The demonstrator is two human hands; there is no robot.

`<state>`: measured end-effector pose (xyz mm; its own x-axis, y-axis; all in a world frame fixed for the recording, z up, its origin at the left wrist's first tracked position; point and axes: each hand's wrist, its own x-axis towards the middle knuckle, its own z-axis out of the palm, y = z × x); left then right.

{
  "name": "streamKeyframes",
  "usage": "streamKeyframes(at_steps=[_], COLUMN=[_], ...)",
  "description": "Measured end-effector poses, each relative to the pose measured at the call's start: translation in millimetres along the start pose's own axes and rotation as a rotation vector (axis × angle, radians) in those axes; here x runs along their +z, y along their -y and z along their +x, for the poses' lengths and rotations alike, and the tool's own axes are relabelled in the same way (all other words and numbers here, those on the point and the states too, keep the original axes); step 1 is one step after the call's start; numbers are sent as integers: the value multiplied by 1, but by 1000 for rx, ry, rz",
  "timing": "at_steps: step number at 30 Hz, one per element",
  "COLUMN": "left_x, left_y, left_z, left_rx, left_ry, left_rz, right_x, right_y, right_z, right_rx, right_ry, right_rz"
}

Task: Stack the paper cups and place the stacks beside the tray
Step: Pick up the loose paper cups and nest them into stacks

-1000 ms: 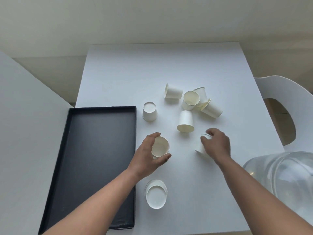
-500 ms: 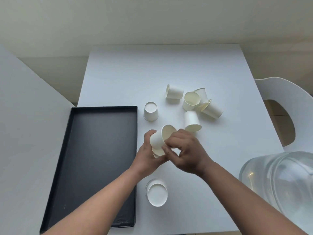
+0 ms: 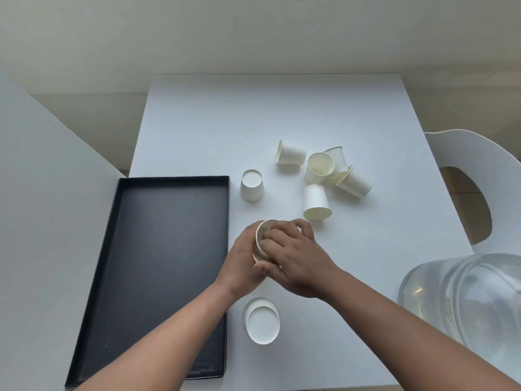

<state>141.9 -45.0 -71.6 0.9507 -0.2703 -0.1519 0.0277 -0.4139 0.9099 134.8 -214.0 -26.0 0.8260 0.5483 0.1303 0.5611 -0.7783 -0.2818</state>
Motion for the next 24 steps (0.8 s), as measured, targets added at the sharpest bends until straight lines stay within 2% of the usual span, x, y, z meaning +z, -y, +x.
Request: streamKeyframes(at_steps=[5,8,10,12,14,17,20,24], left_x=[0,1,0,-1,-3,-8,-11,-12], left_y=[9,8,5,4,4,4,3,4], left_z=[-1,-5,-6,-5,-4,-3,-4,-3], left_rx=[-15,-15,44,89,102,78,51,40], left_ry=[-5,-52,-54,-29,22,131,215,221], left_rz=[26,46,56,102,171,271,346,343], right_x=[2,6,9,13,19,28,33,31], right_y=[-19,-36,-56,-77,-93,-103,-102,-94], right_z=[1,7,12,15,14,13,14,14], right_rx=[85,394,642,754,765,759,726,718], right_ry=[-269,-340,-227,19,188,273,175,-7], right_rz=[146,228,164,26,-35,17,31,112])
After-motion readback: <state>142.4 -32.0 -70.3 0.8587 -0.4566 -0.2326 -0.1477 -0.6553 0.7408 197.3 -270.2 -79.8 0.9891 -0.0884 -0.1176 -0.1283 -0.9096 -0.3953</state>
